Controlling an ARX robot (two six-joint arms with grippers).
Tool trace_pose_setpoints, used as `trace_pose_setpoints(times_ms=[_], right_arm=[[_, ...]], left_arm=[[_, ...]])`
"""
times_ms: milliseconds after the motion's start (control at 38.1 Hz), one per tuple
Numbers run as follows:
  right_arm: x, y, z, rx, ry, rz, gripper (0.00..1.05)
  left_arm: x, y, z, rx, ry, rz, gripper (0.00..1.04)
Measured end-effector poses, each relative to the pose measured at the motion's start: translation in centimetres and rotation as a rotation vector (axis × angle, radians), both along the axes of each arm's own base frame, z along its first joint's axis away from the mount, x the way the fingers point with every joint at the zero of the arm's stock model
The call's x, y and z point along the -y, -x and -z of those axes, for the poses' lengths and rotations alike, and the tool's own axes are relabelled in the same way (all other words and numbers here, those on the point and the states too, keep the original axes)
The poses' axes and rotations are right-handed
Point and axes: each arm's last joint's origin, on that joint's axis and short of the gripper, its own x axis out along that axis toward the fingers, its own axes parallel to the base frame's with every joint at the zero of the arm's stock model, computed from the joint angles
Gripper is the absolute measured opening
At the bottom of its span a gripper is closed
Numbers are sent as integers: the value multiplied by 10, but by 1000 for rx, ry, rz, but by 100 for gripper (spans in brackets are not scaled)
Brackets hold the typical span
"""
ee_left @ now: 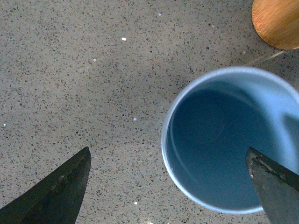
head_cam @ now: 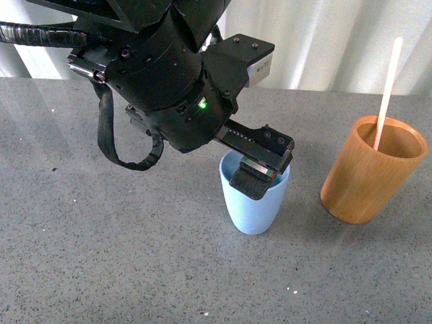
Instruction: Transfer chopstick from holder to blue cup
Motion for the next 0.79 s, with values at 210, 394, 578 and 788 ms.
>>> trace_pose_setpoints(times_ms=[210,394,578,788], right_arm=[[0,0,0,0,0,0,95],[0,0,0,0,0,0,95],[0,0,0,0,0,0,95],[0,0,0,0,0,0,95]], left_arm=[[-2,-1,0,-2,2,-2,98],[-6,-1,-11,13,36,-4,98],[-30,6,-57,170,106,-49,98],[-109,39,-117,623,227,-364,98]])
